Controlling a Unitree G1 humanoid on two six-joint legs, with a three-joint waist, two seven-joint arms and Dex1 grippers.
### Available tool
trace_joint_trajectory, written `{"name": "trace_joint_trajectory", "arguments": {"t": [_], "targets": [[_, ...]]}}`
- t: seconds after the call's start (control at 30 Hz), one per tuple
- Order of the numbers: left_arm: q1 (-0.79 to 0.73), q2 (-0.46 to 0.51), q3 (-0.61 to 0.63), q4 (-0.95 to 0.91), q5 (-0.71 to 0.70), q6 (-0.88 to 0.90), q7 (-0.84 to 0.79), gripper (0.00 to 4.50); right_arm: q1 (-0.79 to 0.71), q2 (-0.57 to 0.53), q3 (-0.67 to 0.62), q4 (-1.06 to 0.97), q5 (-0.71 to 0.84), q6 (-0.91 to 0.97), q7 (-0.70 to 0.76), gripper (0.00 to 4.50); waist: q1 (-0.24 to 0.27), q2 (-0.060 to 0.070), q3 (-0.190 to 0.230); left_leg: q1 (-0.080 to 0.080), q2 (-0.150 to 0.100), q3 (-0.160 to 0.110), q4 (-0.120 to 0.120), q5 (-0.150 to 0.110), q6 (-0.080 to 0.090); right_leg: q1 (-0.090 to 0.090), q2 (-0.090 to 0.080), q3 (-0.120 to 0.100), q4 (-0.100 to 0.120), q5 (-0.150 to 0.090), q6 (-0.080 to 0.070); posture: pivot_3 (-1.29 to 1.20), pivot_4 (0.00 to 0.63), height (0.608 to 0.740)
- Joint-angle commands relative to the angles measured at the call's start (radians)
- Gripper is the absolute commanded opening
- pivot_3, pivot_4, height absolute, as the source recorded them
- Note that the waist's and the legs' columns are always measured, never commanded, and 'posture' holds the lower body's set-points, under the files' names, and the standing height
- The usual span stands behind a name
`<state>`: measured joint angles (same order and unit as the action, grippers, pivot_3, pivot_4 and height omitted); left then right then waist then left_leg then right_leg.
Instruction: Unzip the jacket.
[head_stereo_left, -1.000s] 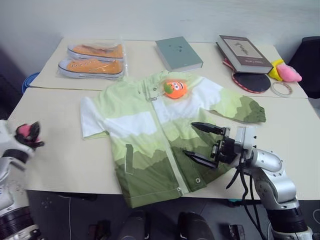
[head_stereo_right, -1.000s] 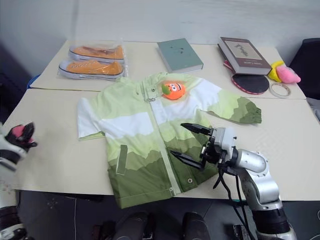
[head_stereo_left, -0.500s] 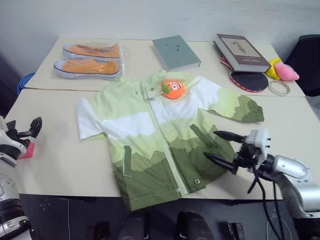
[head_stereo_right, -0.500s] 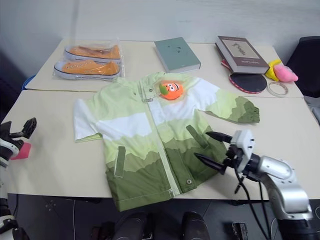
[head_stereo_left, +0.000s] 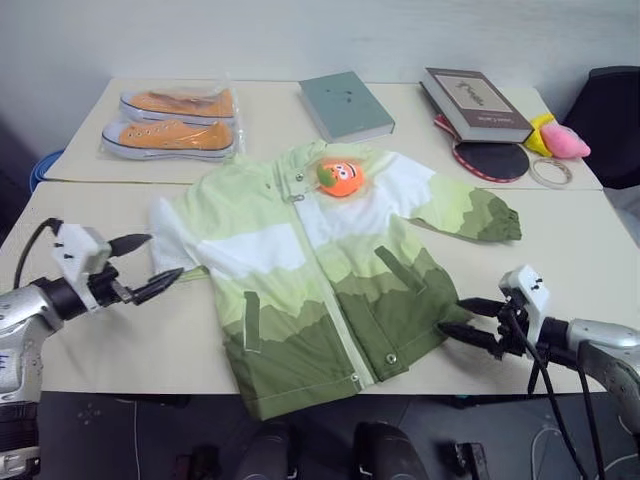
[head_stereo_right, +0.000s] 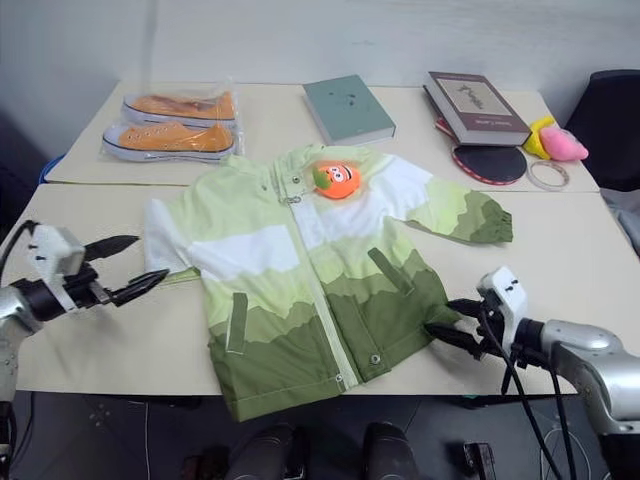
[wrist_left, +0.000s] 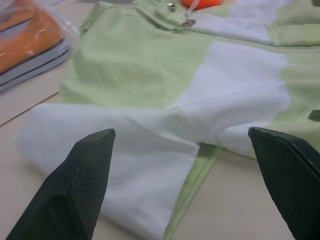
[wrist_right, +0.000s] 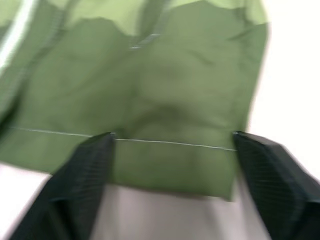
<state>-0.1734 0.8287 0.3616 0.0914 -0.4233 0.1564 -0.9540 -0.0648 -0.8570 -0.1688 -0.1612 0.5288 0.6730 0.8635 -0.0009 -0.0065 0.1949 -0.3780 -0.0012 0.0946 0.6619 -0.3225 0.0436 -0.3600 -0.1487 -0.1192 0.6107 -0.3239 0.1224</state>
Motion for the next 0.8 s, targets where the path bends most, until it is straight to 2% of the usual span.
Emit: {"name": "trace_joint_trajectory", "arguments": {"t": [0.03, 0.13, 0.27, 0.47, 0.67, 0.73, 0.8], "targets": [[-0.018, 0.010, 0.002, -0.018, 0.013, -0.033, -0.001, 4.50, -0.012, -0.012, -0.019, 0.043, -0.051, -0.008, -0.041, 2.49, 0.000, 0.000, 0.000, 0.000, 0.000, 0.000, 0.000, 0.000, 0.000, 0.000, 0.000, 0.000, 0.000, 0.000, 0.000, 0.00, 0.150, 0.740], [-0.018, 0.007, -0.006, -0.016, 0.018, -0.038, 0.000, 4.50, -0.024, -0.034, -0.021, 0.089, -0.109, -0.064, -0.049, 1.40, 0.000, 0.000, 0.000, 0.000, 0.000, 0.000, 0.000, 0.001, 0.001, 0.000, 0.000, 0.000, 0.001, 0.000, 0.000, 0.00, 0.150, 0.740], [0.003, -0.002, -0.017, -0.031, 0.016, -0.042, -0.012, 4.50, -0.104, -0.073, -0.021, 0.269, -0.224, -0.217, -0.069, 0.02, 0.000, 0.000, 0.000, 0.000, -0.002, 0.002, 0.000, 0.001, 0.003, 0.001, 0.000, 0.000, 0.001, 0.000, 0.000, 0.00, 0.150, 0.740], [0.018, -0.016, -0.028, -0.049, 0.017, -0.040, -0.001, 4.50, -0.262, -0.100, 0.008, 0.473, -0.327, -0.376, -0.061, 0.02, -0.003, 0.004, 0.002, -0.001, -0.001, 0.001, 0.000, 0.002, 0.003, 0.000, 0.000, 0.000, 0.002, 0.000, 0.001, 0.00, 0.150, 0.740], [0.032, -0.019, -0.062, -0.080, 0.057, -0.032, 0.025, 4.50, -0.490, -0.129, 0.038, 0.889, -0.479, -0.626, -0.162, 0.02, -0.019, 0.006, 0.004, -0.001, -0.002, 0.003, 0.000, 0.003, 0.004, -0.001, 0.001, -0.003, 0.002, 0.000, 0.001, 0.00, 0.150, 0.740], [-0.031, -0.036, -0.050, -0.049, 0.051, -0.004, 0.082, 4.50, -0.533, -0.104, 0.002, 0.919, -0.437, -0.643, -0.140, 0.02, -0.018, 0.006, 0.004, -0.002, -0.001, 0.002, 0.000, 0.003, 0.003, 0.000, 0.001, -0.004, 0.002, 0.000, 0.001, 0.00, 0.150, 0.740], [-0.105, -0.058, -0.031, -0.003, 0.033, 0.051, 0.148, 4.50, -0.527, -0.070, -0.046, 0.858, -0.335, -0.611, -0.044, 0.02, -0.018, 0.006, 0.004, -0.004, -0.001, 0.001, 0.001, 0.005, 0.003, -0.001, 0.001, -0.004, 0.002, 0.000, 0.001, 0.00, 0.150, 0.740]]}}
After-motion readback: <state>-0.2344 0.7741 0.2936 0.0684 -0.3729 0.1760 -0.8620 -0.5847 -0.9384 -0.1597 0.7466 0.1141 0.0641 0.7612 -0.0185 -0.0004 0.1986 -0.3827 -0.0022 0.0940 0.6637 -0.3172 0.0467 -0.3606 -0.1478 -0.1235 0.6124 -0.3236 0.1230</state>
